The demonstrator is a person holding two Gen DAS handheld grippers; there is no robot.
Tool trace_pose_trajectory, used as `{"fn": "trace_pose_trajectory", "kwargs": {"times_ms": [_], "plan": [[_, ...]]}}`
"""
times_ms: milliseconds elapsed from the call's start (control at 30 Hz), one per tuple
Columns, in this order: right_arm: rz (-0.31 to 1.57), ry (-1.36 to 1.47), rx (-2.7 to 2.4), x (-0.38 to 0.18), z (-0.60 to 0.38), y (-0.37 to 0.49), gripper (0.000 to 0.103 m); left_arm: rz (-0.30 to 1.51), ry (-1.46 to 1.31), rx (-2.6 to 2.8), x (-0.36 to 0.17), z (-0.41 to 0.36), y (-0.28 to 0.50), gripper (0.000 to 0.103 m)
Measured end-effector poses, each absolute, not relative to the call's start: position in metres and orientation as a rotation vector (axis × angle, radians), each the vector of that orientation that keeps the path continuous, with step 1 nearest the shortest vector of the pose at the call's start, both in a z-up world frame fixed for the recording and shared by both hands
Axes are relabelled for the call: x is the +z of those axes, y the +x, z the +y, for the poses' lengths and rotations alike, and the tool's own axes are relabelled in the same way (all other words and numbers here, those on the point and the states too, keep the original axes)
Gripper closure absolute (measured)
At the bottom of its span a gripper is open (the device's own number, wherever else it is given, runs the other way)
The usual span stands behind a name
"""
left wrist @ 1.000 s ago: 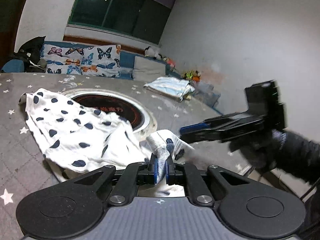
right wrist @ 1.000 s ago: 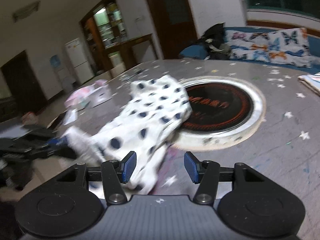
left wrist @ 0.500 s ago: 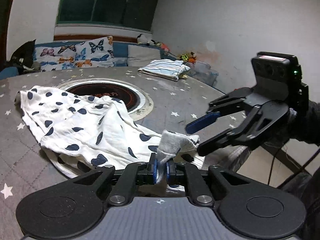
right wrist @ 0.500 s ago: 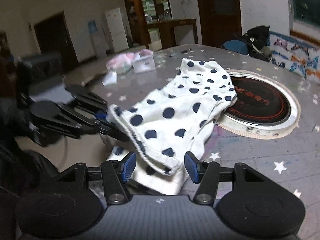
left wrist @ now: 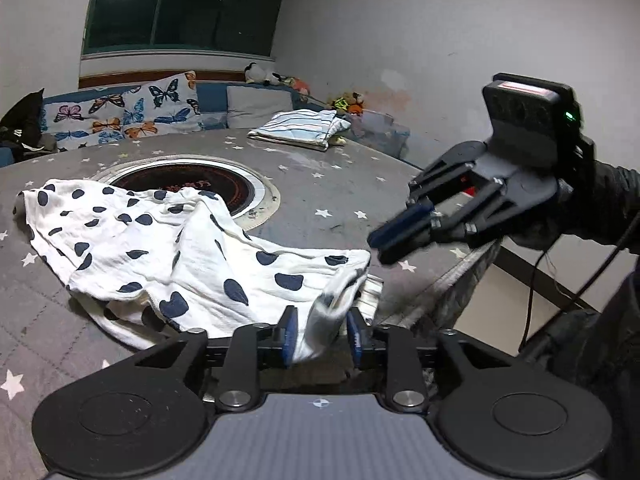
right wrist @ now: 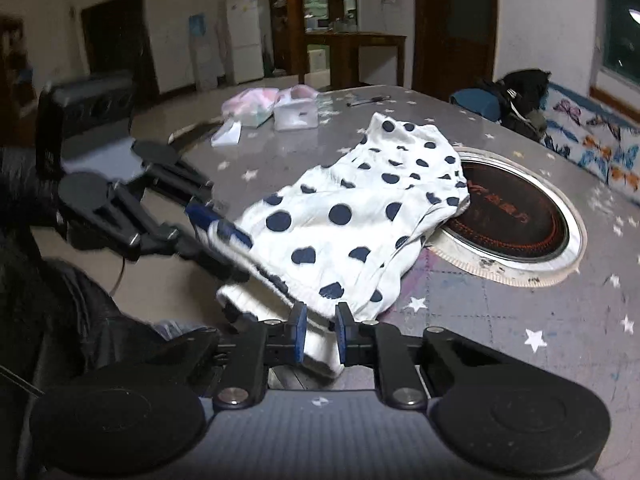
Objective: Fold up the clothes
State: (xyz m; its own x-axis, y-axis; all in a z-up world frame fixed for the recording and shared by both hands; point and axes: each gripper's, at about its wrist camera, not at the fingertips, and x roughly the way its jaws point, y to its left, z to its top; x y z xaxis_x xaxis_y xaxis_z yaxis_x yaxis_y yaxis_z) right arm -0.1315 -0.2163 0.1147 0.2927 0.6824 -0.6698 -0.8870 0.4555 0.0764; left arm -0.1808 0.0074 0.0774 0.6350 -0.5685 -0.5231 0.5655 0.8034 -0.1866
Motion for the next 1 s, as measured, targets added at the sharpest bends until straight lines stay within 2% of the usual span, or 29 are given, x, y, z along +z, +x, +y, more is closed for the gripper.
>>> {"fn": "trace_pose_trajectory", "kwargs": {"times_ms": [133,267,367,500,533,600,767,867,1000], "plan": [[0.701,-0.249,1.009,0.122,-0.216,-0.103,0.083,0.564,-0.028,-0.645,0.089,0.020,-0.182,0.067],[0.707,-0.199,0.939,0.121,-0.206,-0.068,0.066,0.555,-0.096,-0.544,0.094,0.037,-0.169,0.066],[0.721,-0.174,0.927,0.115,-0.195,-0.044,0.065,0.580,-0.156,-0.387,0.090,0.054,-0.148,0.066],[0.750,-0.129,0.923,0.103,-0.178,-0.014,0.059,0.610,-0.180,-0.202,0.082,0.073,-0.119,0.066],[0.760,-0.119,0.918,0.100,-0.175,-0.008,0.058,0.614,-0.174,-0.172,0.079,0.077,-0.113,0.066],[0.789,-0.090,0.903,0.091,-0.168,0.005,0.058,0.620,-0.153,-0.129,0.074,0.081,-0.103,0.058],[0.852,0.012,0.869,0.076,-0.166,0.030,0.058,0.633,-0.145,-0.114,0.061,0.089,-0.082,0.058],[0.880,0.055,0.867,0.070,-0.167,0.039,0.062,0.646,-0.136,-0.117,0.054,0.090,-0.073,0.061],[0.895,0.079,0.893,0.069,-0.166,0.043,0.071,0.654,-0.127,-0.125,0.049,0.089,-0.066,0.089]]}}
